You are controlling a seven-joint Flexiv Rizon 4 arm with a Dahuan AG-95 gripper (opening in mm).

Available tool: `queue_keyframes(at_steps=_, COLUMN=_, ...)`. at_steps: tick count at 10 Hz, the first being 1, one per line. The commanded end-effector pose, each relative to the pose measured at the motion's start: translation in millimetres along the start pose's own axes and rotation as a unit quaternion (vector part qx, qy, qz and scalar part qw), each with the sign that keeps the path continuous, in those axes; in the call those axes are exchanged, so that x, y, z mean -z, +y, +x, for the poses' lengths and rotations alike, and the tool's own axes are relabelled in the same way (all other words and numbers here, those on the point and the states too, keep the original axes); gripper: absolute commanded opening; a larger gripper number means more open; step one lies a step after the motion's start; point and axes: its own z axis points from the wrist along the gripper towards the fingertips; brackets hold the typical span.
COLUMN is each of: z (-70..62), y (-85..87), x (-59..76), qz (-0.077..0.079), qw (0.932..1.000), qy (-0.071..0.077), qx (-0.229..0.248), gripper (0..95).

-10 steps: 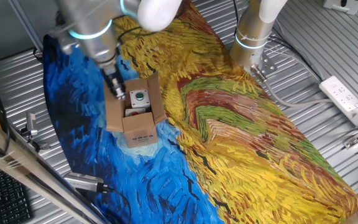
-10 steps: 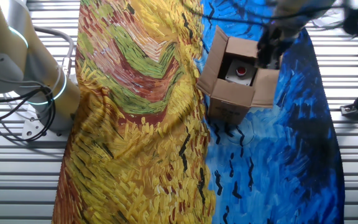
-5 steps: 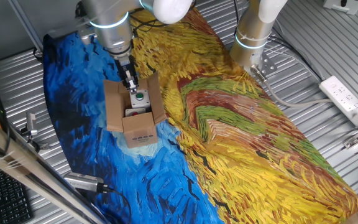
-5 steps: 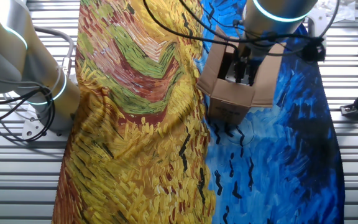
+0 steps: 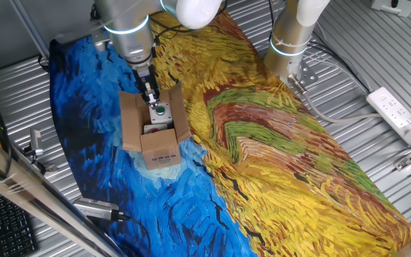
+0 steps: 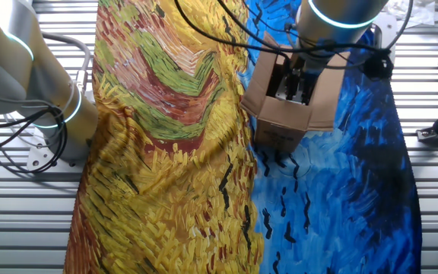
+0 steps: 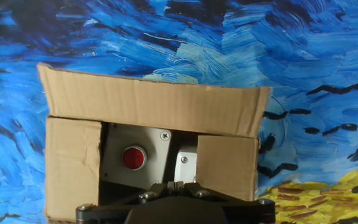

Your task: Open a box

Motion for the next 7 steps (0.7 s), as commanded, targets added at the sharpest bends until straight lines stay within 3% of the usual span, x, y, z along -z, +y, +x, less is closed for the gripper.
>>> queue_keyframes(at_steps=1, z=0.3, y=0.0, x=0.5, qz=0.008, qw=0.9999, qy=0.001, qx=0.007, gripper=0.0)
queue_keyframes(at_steps=6, z=0.2, y=-0.1, x=0.4, qz=0.027, qw=0.9995, qy=-0.008, qx=0.016, gripper=0.0)
queue_keyframes(at_steps=7, z=0.2, y=-0.1, x=0.4, qz=0.037, qw=0.999, qy=-0.01, qx=0.024, gripper=0.0)
